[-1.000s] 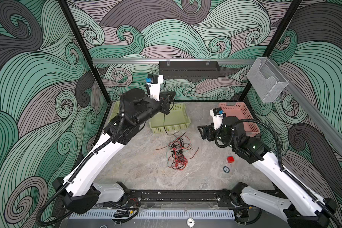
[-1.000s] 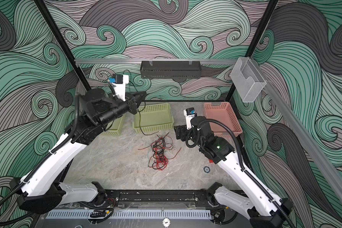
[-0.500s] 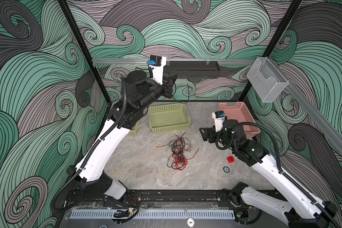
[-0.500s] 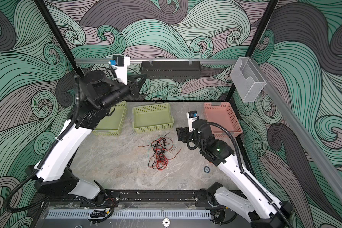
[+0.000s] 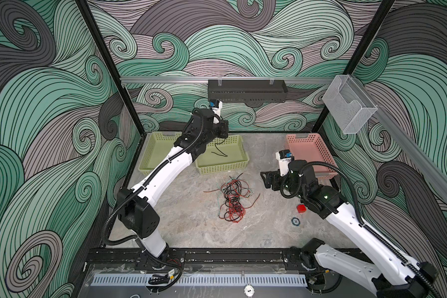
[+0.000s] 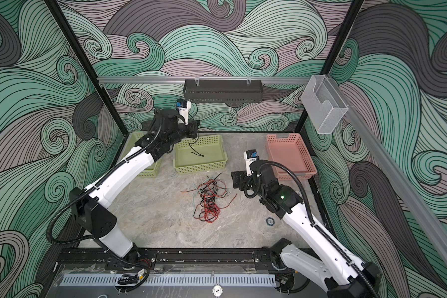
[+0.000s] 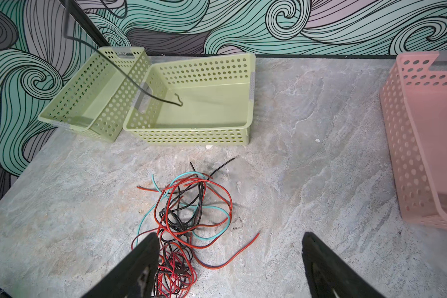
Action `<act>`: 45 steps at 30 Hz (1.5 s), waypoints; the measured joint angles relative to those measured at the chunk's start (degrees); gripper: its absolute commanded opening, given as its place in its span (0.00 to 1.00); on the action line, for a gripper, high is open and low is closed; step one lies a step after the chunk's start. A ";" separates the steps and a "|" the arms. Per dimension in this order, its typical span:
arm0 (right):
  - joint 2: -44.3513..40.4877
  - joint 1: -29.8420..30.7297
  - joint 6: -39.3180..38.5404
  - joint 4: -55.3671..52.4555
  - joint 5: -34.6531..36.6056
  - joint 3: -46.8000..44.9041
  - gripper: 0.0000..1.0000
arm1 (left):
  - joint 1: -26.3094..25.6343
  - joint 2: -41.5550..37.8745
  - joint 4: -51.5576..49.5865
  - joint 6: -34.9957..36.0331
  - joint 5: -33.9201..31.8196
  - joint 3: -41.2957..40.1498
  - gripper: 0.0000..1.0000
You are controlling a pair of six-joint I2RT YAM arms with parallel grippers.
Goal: Untangle and sort cables by color
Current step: Place the cable into the container, then untie the cable.
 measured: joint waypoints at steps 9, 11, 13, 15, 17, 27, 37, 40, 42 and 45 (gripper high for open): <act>0.26 -0.98 0.15 1.07 -0.96 -2.05 0.86 | -0.02 7.10 5.64 -3.69 -0.66 -6.03 0.00; 0.59 -1.31 0.15 1.20 -1.20 -2.49 0.86 | -0.02 9.35 6.27 -5.46 0.11 -7.52 0.00; 1.22 -1.57 0.17 1.16 -1.40 -2.60 0.86 | -0.02 12.15 6.32 -7.06 1.03 -7.74 0.00; 1.86 -1.70 0.17 1.29 -1.77 -2.60 0.86 | -0.02 14.60 6.21 -8.20 1.75 -7.72 0.00; 2.36 -1.88 0.15 1.31 -2.16 -2.60 0.86 | 0.02 16.92 5.01 -9.18 2.71 -7.26 0.05; 3.74 -2.08 0.15 0.63 -4.07 -2.56 0.86 | 2.23 18.86 -11.87 -13.09 8.52 3.04 0.56; 7.69 -2.16 0.55 -0.39 -8.87 -1.03 0.55 | 2.36 -6.21 -15.28 -13.29 9.79 -12.22 0.53; 11.80 -1.88 1.25 -1.25 -11.76 -0.98 0.54 | 1.60 -19.58 -10.23 -14.05 9.14 -26.45 0.53; 14.99 -1.36 1.46 -1.97 -14.01 -0.92 0.54 | 0.46 -28.06 -6.23 -15.52 8.13 -37.40 0.53; 19.39 0.74 1.38 -2.12 -17.77 -0.85 0.55 | -1.18 -36.20 -2.21 -18.88 7.43 -51.56 0.53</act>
